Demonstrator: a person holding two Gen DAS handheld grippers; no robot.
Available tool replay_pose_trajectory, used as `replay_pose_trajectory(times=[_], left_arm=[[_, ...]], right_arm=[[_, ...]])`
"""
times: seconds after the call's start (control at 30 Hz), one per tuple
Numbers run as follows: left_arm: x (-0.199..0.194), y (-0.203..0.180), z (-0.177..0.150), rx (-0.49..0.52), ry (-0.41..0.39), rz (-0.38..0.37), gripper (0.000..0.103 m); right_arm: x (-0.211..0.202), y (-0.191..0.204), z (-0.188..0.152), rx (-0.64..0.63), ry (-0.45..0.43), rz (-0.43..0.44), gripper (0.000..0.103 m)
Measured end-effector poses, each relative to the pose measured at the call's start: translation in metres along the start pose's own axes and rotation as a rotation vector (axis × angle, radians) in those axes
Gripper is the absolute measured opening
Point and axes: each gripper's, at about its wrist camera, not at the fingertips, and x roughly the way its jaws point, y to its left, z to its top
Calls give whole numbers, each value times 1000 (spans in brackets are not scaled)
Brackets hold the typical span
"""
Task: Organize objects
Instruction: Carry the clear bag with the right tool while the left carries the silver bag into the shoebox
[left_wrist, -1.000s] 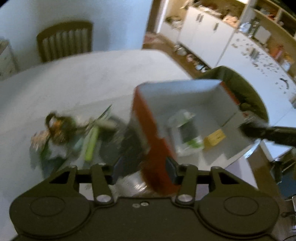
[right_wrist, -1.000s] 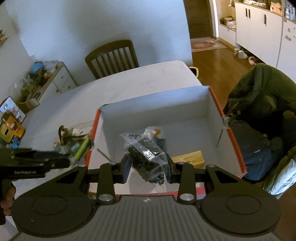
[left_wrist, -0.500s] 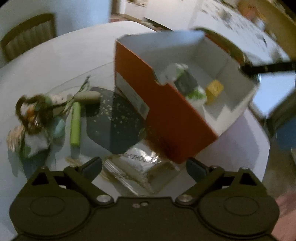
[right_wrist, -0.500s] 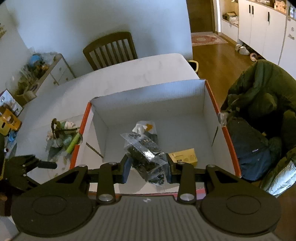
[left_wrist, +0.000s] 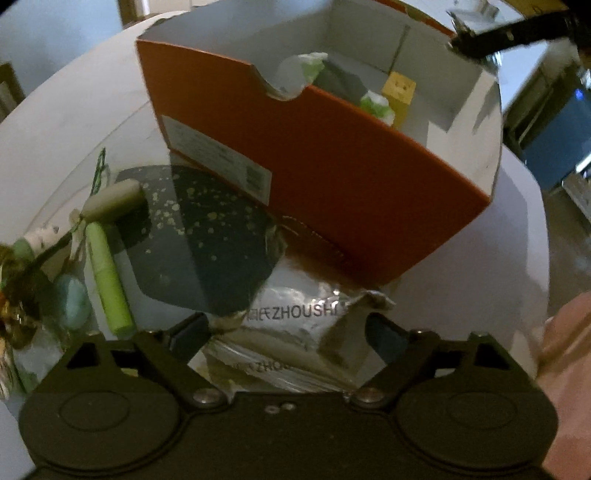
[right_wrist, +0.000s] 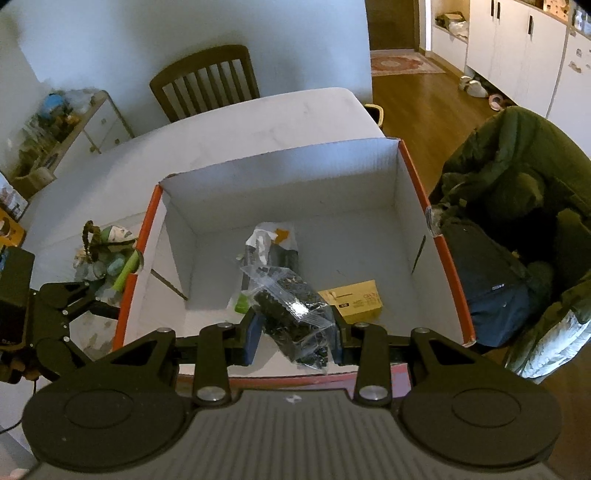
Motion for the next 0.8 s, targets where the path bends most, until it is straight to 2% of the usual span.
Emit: replay_pose_trajectory(times=[0.23,0.43,0.63,0.8], left_arm=[[-3,0,2,-9,-27,-3,57],[-10,5,-4,-140,-50,-2,50],[-32,7,-1,-278,-76,16,49],[-63,4,4,-371,-111,73,49]], right_arm=[[5,0,5,18,7,-7,36],[10,-1,7,23,8,2,36],[16,-4,9,26,14,12,36],[21,-11,11,28,9,20,36]])
